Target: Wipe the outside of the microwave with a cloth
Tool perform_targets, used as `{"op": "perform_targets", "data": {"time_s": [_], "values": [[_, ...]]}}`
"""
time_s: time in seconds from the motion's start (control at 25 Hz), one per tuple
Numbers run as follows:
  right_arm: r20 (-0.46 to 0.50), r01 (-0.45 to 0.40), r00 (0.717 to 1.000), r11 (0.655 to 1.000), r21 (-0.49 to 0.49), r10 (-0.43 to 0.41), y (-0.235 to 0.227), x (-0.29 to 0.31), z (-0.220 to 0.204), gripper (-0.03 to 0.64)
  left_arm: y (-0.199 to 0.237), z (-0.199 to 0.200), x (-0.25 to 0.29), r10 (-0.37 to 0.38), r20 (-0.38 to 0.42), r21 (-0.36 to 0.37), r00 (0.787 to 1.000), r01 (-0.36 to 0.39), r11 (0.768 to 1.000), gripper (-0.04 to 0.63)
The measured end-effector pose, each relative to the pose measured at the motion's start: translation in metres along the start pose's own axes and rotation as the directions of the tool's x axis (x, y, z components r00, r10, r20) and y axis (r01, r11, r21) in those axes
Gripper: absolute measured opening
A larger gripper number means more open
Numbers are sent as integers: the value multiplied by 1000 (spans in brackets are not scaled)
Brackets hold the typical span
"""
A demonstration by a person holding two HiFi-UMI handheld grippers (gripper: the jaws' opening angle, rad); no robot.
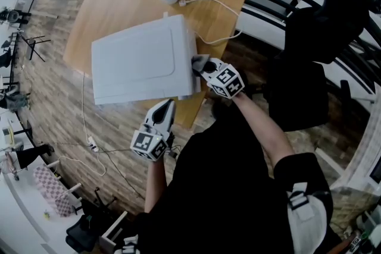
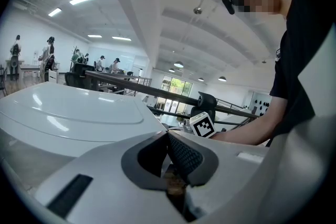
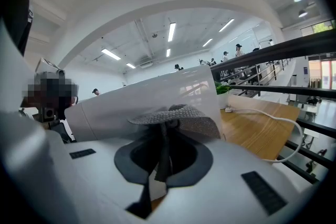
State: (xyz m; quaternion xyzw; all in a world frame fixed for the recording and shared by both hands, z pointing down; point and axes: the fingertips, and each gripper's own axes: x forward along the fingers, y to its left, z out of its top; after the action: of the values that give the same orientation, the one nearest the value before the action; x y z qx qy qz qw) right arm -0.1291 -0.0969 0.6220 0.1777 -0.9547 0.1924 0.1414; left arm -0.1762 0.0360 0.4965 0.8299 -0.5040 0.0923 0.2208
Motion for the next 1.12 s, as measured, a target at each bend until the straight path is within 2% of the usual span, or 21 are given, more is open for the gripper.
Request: {"op": "perform_targets", "data": {"time_s": [1.12], "values": [[10, -45, 999, 995, 92, 44, 50, -25, -31, 14, -12, -3, 2, -32, 8, -28, 999, 33, 999, 0]]}}
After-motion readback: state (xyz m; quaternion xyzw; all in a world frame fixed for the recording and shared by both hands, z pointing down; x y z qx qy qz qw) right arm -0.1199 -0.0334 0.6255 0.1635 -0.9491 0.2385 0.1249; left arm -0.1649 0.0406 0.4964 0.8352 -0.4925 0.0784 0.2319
